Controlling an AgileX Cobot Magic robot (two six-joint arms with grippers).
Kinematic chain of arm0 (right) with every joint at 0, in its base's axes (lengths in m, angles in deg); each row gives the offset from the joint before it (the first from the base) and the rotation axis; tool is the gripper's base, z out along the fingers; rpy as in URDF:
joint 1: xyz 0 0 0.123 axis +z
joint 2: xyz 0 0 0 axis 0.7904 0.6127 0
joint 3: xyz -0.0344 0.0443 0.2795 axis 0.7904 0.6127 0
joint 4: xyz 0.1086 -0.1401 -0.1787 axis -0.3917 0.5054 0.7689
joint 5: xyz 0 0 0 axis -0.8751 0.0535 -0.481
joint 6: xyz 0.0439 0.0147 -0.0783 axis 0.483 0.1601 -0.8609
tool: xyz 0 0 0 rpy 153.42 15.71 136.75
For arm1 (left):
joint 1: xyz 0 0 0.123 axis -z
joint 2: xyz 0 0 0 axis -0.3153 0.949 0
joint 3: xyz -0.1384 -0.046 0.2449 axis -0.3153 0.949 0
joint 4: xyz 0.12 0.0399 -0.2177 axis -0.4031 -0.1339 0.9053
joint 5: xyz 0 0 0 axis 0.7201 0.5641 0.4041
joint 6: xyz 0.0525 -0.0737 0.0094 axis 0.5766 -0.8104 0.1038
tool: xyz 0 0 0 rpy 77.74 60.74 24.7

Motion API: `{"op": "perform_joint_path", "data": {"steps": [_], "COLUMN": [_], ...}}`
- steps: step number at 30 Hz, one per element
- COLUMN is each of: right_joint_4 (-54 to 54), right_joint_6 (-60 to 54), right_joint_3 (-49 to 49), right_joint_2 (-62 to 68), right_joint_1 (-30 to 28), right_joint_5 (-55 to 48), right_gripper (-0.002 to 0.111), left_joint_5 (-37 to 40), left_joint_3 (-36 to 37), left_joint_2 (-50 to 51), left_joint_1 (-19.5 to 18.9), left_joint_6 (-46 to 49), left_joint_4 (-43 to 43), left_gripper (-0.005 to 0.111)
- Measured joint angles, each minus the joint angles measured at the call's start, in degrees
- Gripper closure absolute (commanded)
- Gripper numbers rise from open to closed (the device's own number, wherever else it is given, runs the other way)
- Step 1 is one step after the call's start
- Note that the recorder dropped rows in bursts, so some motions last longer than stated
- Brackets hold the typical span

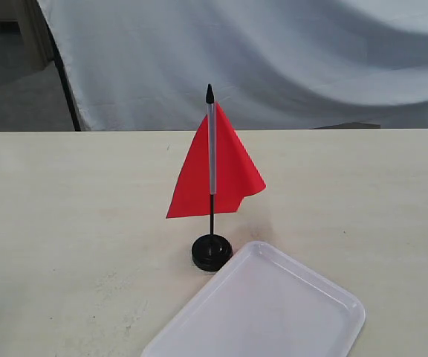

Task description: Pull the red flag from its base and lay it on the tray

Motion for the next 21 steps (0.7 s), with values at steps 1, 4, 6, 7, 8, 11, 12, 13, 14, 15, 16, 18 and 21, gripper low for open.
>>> {"op": "perform_joint_path", "data": {"steps": [1,4,6,7,8,11,12,13,14,15,16,18,21], "right_joint_4": [0.00,0.00,0.12,0.20,0.20,0.61,1.09,1.97,3.07,4.48,5.78,9.63,16.96], "right_joint_6": [0.56,5.44,11.59,15.15,17.77,21.48,22.31,22.91,23.38,23.64,23.81,24.59,26.11], "right_joint_3": [0.00,0.00,0.00,0.00,0.00,0.00,0.00,0.00,-0.42,-1.19,-2.05,-4.61,-8.07], "right_joint_2": [0.00,0.00,0.00,0.00,0.00,0.35,1.15,2.30,3.85,5.81,7.57,12.82,21.79], "right_joint_1": [0.00,0.00,0.00,0.00,0.00,0.00,0.00,0.00,0.00,0.00,0.00,0.00,0.00], "right_joint_5": [1.90,6.43,6.65,6.19,5.92,8.40,9.91,11.33,12.03,12.35,12.64,13.70,16.14], "right_gripper": [0.109,0.109,0.109,0.109,0.109,0.109,0.109,0.109,0.109,0.109,0.109,0.109,0.109], "left_joint_5": [0.00,0.00,0.00,0.00,0.00,0.00,0.00,0.00,0.00,0.00,0.00,0.00,0.00], "left_joint_3": [0.00,0.00,0.00,0.00,0.00,0.00,0.00,0.00,0.00,0.00,0.00,0.00,0.00], "left_joint_2": [0.00,0.00,0.00,0.00,0.00,0.00,0.00,0.00,0.00,0.00,0.00,0.00,0.00], "left_joint_1": [0.00,0.00,0.00,0.00,0.00,0.00,0.00,0.00,0.00,0.00,0.00,0.00,0.00], "left_joint_6": [0.00,0.00,0.00,0.00,0.00,0.00,0.00,0.00,0.00,0.00,0.00,0.00,0.00], "left_joint_4": [0.00,0.00,0.00,0.00,0.00,0.00,0.00,0.00,0.00,0.00,0.00,0.00,0.00], "left_gripper": [0.107,0.107,0.107,0.107,0.107,0.107,0.107,0.107,0.107,0.107,0.107,0.107,0.107]}}
